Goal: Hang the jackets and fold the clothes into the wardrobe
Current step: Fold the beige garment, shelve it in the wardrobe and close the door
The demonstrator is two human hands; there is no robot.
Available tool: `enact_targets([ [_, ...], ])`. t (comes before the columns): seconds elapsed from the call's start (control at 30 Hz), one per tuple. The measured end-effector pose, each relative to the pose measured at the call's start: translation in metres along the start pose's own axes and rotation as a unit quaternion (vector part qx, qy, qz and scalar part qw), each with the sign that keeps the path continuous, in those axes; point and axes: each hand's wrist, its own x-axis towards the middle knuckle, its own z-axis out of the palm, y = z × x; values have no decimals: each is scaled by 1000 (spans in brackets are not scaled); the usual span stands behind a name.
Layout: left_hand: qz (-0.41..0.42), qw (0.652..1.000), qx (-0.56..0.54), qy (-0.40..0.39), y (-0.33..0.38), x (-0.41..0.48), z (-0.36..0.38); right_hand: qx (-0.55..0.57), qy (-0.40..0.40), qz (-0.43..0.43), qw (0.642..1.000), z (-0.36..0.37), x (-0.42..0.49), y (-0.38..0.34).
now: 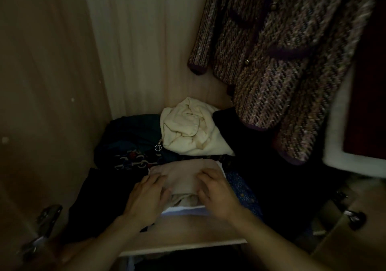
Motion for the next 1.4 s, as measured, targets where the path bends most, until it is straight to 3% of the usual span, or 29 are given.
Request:
enact_targets([
  [0.33,-132,989,-27,69,58,-110,-49,113,79,-36,990,-42,-69,-15],
  [0.53,-154,984,-44,76,89,-169,-84,129,86,-49,987,-53,-125,-57],
  [0.9,-77,987,-69,123,111,-273,-144,82,105,-25,991,-97,-219,-161],
  [1.07,-100,971,-120,182,101,-309,-177,60,96,-29,993,-122,-256,-200],
  [1.4,-50,979,-117,160,148,-361,-200,83,126,-22,988,-157,-315,-241],
])
